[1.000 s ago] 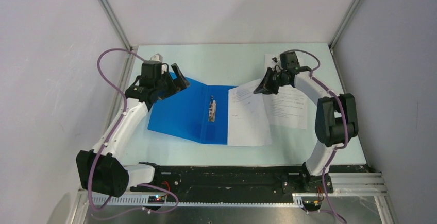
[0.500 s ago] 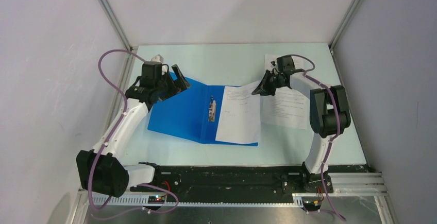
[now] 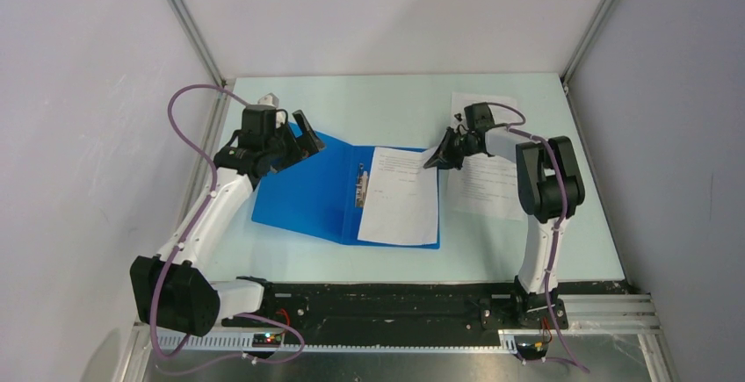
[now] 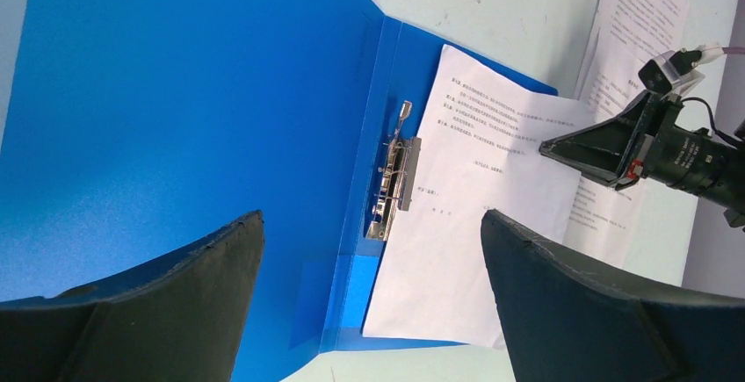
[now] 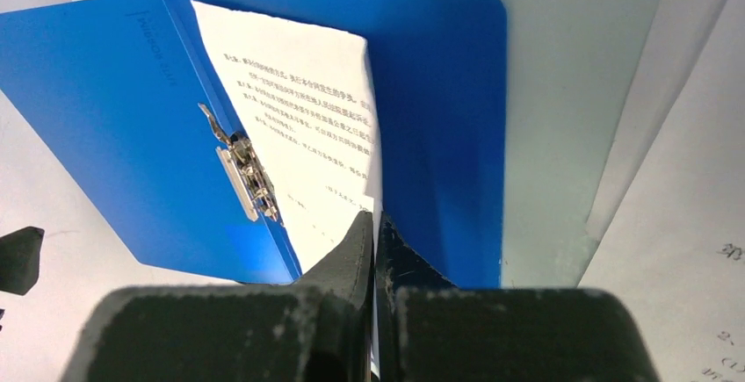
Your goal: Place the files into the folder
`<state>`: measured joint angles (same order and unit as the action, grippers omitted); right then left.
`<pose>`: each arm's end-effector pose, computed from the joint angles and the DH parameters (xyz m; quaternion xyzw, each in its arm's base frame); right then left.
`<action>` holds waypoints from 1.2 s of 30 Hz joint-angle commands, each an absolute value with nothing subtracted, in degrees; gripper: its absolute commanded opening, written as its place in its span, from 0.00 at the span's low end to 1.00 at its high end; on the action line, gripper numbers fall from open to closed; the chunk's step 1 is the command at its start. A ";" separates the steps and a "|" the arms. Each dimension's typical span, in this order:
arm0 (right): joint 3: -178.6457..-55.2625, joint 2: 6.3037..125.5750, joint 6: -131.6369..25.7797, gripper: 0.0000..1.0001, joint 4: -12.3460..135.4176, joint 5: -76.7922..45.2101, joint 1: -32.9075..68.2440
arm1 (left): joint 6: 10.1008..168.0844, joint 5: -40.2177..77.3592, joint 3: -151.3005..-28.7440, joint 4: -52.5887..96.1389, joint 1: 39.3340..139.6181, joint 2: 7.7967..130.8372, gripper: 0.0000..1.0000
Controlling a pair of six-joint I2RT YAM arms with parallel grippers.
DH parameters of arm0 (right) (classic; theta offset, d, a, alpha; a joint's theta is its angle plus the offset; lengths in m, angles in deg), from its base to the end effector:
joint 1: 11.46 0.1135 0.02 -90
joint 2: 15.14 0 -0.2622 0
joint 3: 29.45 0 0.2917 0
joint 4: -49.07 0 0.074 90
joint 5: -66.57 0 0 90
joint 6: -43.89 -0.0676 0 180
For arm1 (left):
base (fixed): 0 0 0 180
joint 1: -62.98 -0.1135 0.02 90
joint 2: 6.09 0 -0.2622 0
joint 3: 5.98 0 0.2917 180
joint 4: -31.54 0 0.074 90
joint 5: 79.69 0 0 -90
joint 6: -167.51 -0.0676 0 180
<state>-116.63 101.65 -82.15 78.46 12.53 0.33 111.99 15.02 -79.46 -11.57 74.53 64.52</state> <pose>0.4403 0.1325 0.0931 0.1119 0.9135 0.3750 0.1118 0.3244 -0.0720 0.2841 -0.1632 0.8918 -0.1987 0.3723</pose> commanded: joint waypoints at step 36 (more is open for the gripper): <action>-123.88 94.91 -86.42 0.00 75.80 20.61 4.01 | 110.61 15.65 -78.95 -10.88 74.33 66.08 0.97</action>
<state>-123.62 100.56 -85.18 77.74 17.10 2.72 111.95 15.46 -79.39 -11.57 74.53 66.38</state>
